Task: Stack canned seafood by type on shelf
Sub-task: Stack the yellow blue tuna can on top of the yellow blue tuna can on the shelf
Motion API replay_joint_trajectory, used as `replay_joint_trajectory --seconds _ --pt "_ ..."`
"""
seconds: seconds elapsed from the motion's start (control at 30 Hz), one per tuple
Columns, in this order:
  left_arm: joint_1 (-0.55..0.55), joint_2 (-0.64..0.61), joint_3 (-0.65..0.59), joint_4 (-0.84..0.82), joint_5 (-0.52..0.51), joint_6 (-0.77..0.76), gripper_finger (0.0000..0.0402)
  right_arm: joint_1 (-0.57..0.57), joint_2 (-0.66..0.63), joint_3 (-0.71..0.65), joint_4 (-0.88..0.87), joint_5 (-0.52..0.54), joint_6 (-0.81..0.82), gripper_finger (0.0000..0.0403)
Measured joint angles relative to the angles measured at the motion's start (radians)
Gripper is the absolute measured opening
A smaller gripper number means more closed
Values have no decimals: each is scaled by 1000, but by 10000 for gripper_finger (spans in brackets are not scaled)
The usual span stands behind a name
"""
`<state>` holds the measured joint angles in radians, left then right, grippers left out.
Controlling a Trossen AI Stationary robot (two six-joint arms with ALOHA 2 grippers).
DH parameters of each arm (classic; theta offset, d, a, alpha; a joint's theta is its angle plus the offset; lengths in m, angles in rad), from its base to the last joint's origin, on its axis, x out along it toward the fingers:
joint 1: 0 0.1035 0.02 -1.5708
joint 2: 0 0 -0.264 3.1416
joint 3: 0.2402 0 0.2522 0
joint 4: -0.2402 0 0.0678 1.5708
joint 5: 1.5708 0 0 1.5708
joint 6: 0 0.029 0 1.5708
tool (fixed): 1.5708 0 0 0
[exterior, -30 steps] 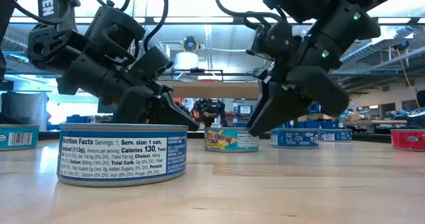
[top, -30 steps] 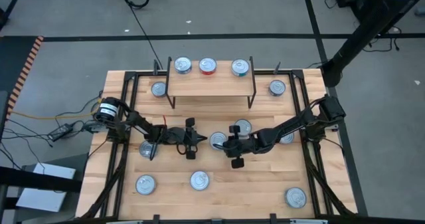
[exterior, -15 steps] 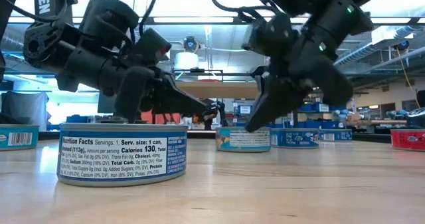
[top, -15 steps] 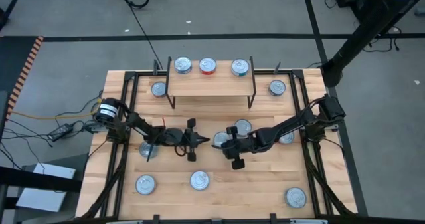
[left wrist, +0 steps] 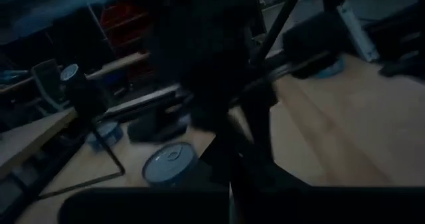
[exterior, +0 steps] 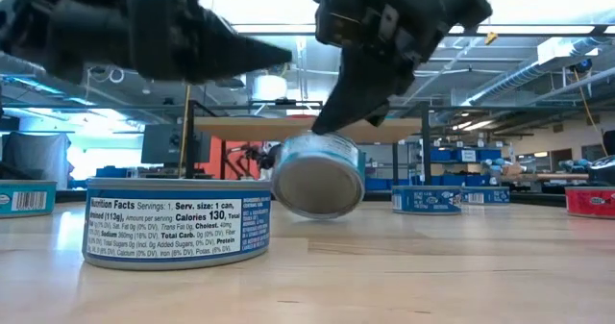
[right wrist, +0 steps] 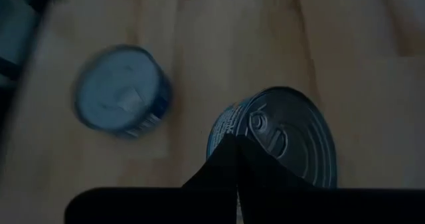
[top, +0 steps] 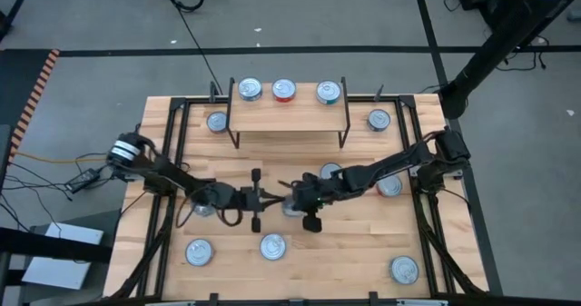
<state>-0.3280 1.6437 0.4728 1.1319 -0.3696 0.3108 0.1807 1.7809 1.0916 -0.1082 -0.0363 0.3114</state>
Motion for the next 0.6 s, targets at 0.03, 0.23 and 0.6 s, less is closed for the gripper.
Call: replay_joint_trajectory --seconds 0.03,0.23,0.6 --pt "-8 -19 0 -20 -4 0 4 -13 0 0 12 -40 30 3" --pt "-20 -55 0 -102 -30 0 22 -89 0 1 73 -191 133 4" --pt "-20 -55 0 -152 -30 -4 28 -157 1 -90 250 -340 314 2"
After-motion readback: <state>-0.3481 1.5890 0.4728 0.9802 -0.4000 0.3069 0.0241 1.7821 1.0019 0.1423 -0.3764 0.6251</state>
